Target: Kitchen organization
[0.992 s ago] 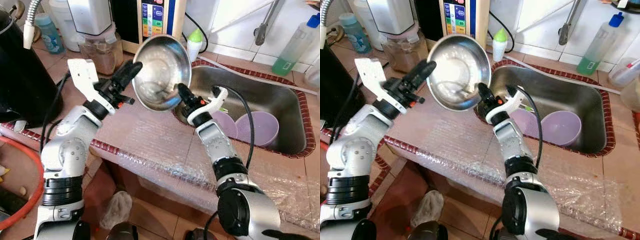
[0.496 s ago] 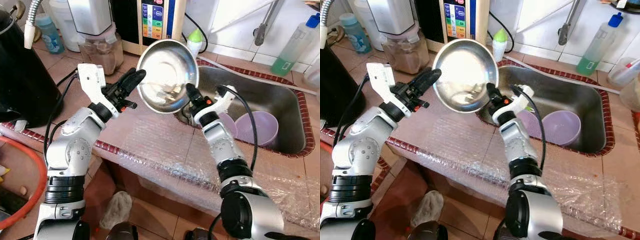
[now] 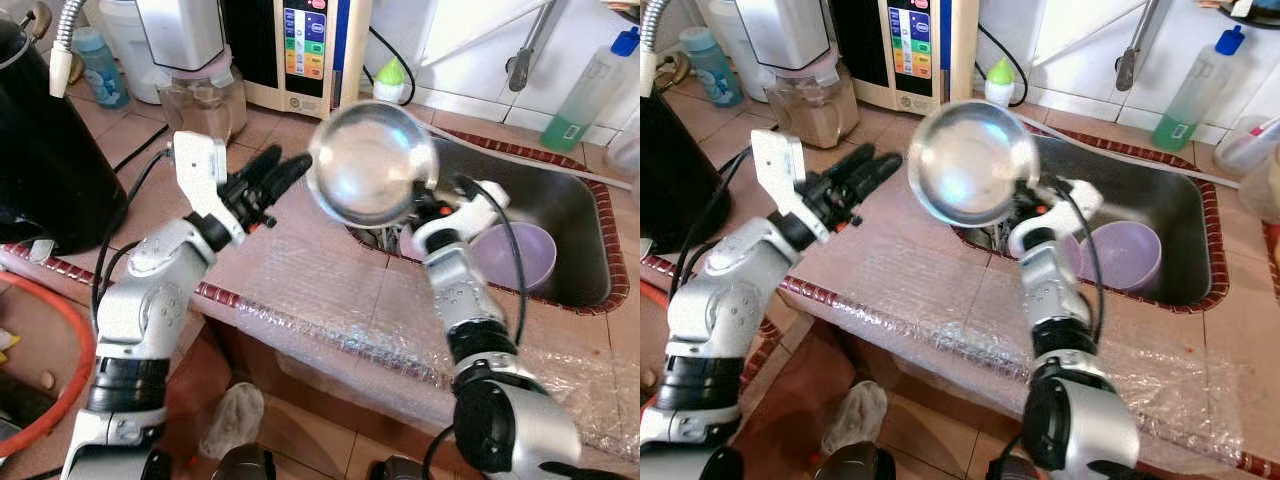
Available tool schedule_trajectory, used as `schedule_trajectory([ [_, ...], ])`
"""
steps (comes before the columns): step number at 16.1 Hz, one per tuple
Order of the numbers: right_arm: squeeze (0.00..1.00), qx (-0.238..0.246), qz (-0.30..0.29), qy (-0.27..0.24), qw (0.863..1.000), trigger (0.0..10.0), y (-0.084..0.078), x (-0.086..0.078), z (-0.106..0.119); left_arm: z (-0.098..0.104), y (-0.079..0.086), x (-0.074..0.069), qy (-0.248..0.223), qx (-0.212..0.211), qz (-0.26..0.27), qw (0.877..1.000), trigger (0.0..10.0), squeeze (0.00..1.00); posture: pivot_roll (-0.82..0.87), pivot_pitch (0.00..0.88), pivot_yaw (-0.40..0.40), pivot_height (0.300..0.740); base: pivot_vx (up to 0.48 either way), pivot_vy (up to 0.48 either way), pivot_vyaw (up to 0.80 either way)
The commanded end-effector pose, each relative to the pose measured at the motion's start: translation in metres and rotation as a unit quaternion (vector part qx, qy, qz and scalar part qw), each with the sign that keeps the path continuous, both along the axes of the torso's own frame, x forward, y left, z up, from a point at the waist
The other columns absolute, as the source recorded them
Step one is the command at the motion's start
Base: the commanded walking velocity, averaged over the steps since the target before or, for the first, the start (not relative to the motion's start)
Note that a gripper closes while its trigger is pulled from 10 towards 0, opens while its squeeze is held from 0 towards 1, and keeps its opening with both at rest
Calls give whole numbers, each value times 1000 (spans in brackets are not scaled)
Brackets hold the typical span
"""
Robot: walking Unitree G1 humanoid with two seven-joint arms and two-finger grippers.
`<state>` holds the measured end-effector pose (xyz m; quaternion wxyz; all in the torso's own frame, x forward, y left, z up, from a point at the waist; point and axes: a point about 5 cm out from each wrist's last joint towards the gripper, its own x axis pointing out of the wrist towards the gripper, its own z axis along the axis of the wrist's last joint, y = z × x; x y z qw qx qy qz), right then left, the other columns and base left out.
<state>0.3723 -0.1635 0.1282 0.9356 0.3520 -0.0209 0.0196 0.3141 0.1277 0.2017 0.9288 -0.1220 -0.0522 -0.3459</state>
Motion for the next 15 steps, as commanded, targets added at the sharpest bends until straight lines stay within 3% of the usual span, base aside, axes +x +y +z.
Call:
schedule_trajectory([
  [1,0,-30,-45,-1,999,0,-15,2,7,-5,-1,-5,-4,29,-9,1000,10000,1000,58,36,14,740,0,0,0],
  [2,0,-67,-78,12,995,0,-29,1,6,-15,0,-8,2,58,-10,998,10000,1000,52,36,20,740,0,0,0],
  [4,0,-90,-122,31,988,0,-54,-3,3,-28,2,-11,16,70,7,997,10000,1000,46,37,24,740,0,0,0],
  [5,0,-140,-165,63,974,0,-76,-7,0,-36,-1,-13,25,75,3,997,10000,1000,46,37,24,740,0,0,0],
  [8,0,-242,-215,156,933,0,-95,-19,-21,-48,-10,-12,44,86,-21,995,10000,1000,40,34,24,740,0,0,0],
  [10,0,-240,-216,193,927,0,-94,-26,-37,-52,-17,-7,48,102,-33,993,10000,1000,33,20,38,740,0,0,0],
  [11,0,-242,-209,201,926,2353,-91,-28,-43,-54,-20,-5,48,112,-39,992,10000,1000,31,19,45,740,0,0,0],
  [12,0,-248,-209,210,923,7529,-88,-30,-47,-55,-24,-2,47,121,-46,990,10000,1000,30,19,50,740,0,0,0],
  [13,0,-252,-208,218,919,10000,-86,-32,-52,-55,-27,0,43,135,-55,988,10000,1000,28,19,59,740,0,0,0],
  [14,0,-255,-209,223,917,10000,-86,-33,-55,-54,-29,2,42,140,-60,988,10000,1000,26,20,63,740,0,0,0],
  [15,643,-248,-209,229,918,10000,-84,-36,-59,-54,-32,6,38,151,-67,986,10000,1000,23,22,70,740,0,0,0],
])
